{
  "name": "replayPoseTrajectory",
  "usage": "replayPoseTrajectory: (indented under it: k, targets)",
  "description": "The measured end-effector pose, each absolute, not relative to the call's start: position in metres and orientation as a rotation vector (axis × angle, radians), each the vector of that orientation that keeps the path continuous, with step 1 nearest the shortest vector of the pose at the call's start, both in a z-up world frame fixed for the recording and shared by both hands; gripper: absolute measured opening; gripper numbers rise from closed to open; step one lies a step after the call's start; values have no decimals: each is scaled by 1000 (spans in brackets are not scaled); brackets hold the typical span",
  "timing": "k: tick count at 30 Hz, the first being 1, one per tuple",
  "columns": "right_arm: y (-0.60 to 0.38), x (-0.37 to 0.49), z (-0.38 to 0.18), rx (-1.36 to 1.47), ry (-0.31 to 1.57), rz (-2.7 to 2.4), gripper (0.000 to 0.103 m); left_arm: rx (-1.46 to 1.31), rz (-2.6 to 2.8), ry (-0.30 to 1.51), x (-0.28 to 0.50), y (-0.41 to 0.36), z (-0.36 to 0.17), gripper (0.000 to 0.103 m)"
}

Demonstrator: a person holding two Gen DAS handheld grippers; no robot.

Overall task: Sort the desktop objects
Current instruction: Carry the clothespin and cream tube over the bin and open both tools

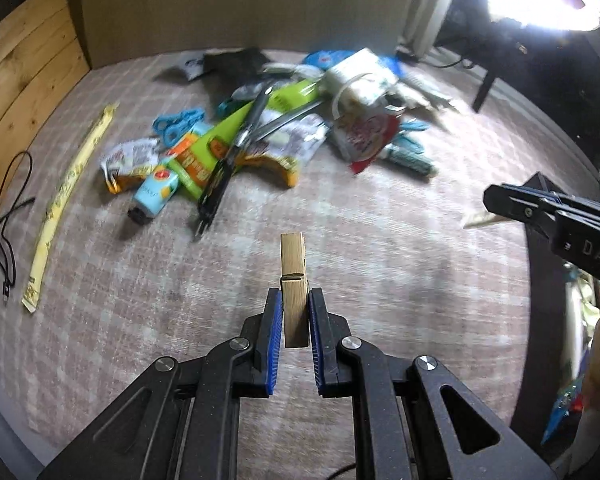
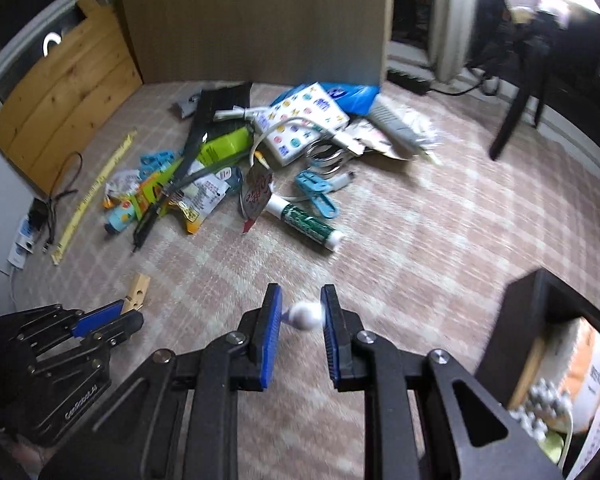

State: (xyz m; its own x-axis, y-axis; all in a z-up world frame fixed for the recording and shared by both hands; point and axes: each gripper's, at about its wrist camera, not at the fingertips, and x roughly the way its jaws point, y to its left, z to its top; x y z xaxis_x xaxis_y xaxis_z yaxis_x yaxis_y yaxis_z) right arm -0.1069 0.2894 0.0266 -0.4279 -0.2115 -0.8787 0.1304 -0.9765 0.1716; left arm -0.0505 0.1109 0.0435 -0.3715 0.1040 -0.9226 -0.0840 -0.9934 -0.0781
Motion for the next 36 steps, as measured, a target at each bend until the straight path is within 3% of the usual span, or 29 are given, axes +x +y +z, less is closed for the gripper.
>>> replayPoseTrajectory:
  k: [6, 19, 36]
  targets:
    - [327, -73, 56, 1495, -209, -2584, 16, -1595, 2461, 15, -72, 145, 65, 12]
    - [436, 28, 107, 1434, -403, -2835, 16, -1367, 2213, 193, -18, 267, 116, 12]
    - [520, 129, 108, 1520, -664, -3022, 16, -1219, 1958, 403, 46, 376, 129, 12]
